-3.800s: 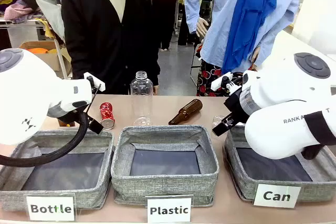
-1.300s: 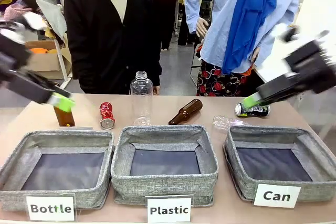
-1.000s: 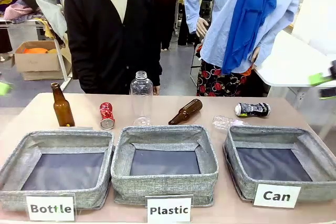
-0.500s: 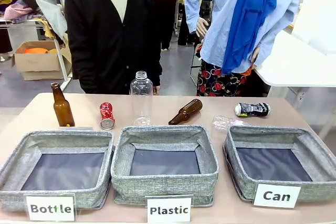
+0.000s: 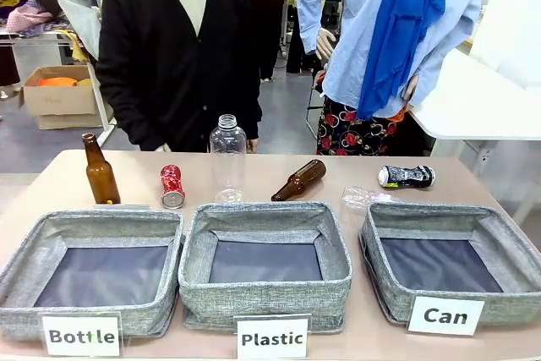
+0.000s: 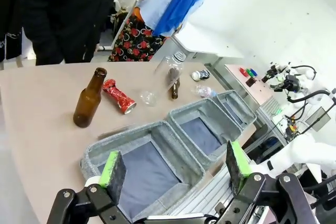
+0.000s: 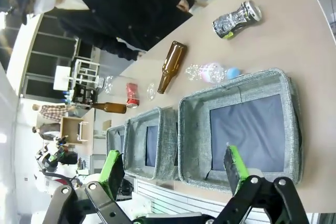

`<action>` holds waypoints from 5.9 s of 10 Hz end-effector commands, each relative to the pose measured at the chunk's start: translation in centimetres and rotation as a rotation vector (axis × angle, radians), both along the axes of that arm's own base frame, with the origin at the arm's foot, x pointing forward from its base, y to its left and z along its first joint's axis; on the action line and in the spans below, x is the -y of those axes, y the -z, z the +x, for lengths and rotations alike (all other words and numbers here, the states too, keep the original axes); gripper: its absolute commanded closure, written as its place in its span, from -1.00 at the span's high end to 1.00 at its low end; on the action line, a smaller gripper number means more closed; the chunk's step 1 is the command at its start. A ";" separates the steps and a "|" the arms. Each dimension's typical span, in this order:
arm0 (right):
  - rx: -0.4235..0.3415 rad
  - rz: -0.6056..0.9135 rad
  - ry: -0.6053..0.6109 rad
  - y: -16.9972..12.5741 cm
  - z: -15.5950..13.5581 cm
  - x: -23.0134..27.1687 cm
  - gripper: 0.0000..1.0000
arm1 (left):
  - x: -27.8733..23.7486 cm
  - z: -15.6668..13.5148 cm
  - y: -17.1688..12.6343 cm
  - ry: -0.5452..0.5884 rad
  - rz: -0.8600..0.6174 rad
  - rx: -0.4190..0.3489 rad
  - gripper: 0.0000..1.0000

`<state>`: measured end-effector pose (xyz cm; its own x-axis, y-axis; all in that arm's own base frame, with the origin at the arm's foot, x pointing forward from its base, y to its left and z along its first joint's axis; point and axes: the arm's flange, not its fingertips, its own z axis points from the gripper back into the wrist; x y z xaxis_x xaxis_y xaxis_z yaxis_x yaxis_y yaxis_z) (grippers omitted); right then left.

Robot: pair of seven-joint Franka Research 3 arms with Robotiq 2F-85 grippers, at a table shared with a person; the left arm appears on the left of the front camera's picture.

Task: Sort the can waste into the basket.
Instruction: Pick up the can waste from the table and place it in the right Fabric basket.

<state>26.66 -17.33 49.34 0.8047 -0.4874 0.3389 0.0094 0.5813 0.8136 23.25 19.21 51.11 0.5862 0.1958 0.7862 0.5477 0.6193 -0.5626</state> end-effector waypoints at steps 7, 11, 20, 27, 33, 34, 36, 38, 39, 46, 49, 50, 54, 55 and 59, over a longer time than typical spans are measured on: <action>-0.021 -0.083 -0.042 -1.0 0.8 -1.2 1.00 | -0.3 -0.1 -0.2 0.009 0.001 0.025 1.00; -0.199 -0.477 -0.165 -3.4 10.1 -8.4 1.00 | -0.3 -0.1 -0.2 0.009 0.001 0.025 1.00; -0.274 -0.728 -0.074 -1.2 15.5 -13.0 1.00 | -0.3 -0.1 -0.2 0.009 0.001 0.025 1.00; -0.465 -0.912 -0.160 2.4 30.4 -13.8 1.00 | -0.3 -3.9 -3.1 0.009 0.060 0.057 1.00; -0.517 -0.917 -0.221 9.2 39.3 -14.3 1.00 | 0.1 -11.9 -5.5 0.062 0.066 0.032 1.00; -0.518 -0.913 -0.238 9.6 39.2 -14.6 1.00 | 0.6 -11.5 -4.9 0.077 0.057 0.015 1.00; -0.491 -0.885 -0.330 9.3 38.4 -14.8 1.00 | 1.6 -11.0 -4.6 0.108 0.046 0.009 1.00; -0.412 -0.853 -0.726 8.9 38.1 -15.7 1.00 | 3.3 -8.2 -3.7 0.205 0.000 0.004 1.00; -0.383 -0.880 -0.846 9.2 38.0 -16.0 1.00 | 4.7 -6.9 -2.7 0.270 -0.065 -0.016 1.00; 0.134 -1.125 -1.286 10.8 39.1 -17.0 1.00 | 12.1 0.9 4.8 0.377 -0.159 -0.290 1.00; 0.052 -1.129 -1.377 11.6 39.3 -16.8 1.00 | 8.7 2.8 2.5 0.425 -0.144 -0.269 1.00; 0.030 -1.121 -1.340 11.2 38.9 -16.4 1.00 | 8.7 2.8 2.5 0.425 -0.144 -0.269 1.00; 0.050 -1.128 -1.371 12.1 39.2 -16.9 1.00 | 8.7 2.8 2.5 0.425 -0.144 -0.269 1.00; 0.069 -1.179 -1.368 13.2 39.7 -17.3 1.00 | 8.7 2.8 2.5 0.425 -0.144 -0.269 1.00; 0.138 -1.207 -1.517 17.3 41.4 -18.1 1.00 | 8.7 2.8 2.5 0.425 -0.144 -0.269 1.00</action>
<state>67.15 0.71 32.45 0.2686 0.9632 0.0134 -0.9632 0.2685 0.0076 26.35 10.31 48.59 0.8227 -0.0043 0.5684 0.5445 0.2928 -0.7860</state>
